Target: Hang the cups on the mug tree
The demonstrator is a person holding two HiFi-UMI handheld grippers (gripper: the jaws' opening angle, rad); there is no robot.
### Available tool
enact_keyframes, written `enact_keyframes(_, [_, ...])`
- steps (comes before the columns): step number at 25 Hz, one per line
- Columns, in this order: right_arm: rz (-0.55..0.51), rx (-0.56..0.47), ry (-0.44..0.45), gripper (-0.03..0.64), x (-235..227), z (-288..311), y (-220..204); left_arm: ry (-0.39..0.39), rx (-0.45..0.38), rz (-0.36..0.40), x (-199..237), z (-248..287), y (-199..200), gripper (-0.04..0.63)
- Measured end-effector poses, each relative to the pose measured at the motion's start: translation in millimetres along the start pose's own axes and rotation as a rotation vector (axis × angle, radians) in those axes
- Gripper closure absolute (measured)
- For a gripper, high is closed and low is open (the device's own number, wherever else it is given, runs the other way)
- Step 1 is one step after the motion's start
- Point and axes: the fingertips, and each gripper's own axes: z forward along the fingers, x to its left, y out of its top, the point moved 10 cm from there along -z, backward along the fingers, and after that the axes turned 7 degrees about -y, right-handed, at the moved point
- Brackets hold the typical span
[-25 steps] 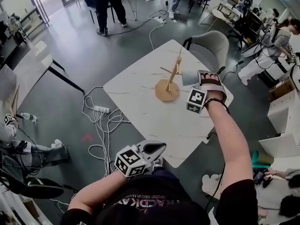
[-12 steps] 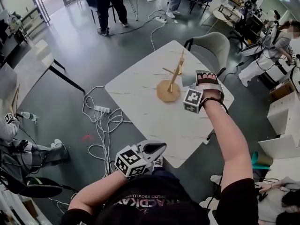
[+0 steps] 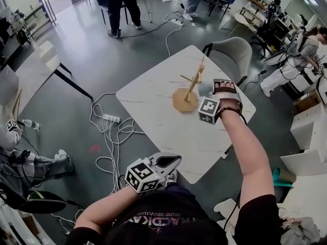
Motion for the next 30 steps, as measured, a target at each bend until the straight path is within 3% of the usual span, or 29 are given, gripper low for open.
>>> enact_keyframes(19, [0.022, 0.010, 0.055, 0.336, 3.6, -4.2, 5.0, 0.004, -0.003, 0.000, 2.2, 0.7, -0.7, 0.598])
enact_keyframes(30, [0.045, -0.010, 0.021, 0.336, -0.3, -8.2, 3.5, 0.001, -0.003, 0.001, -0.2, 0.7, 1.8, 0.598])
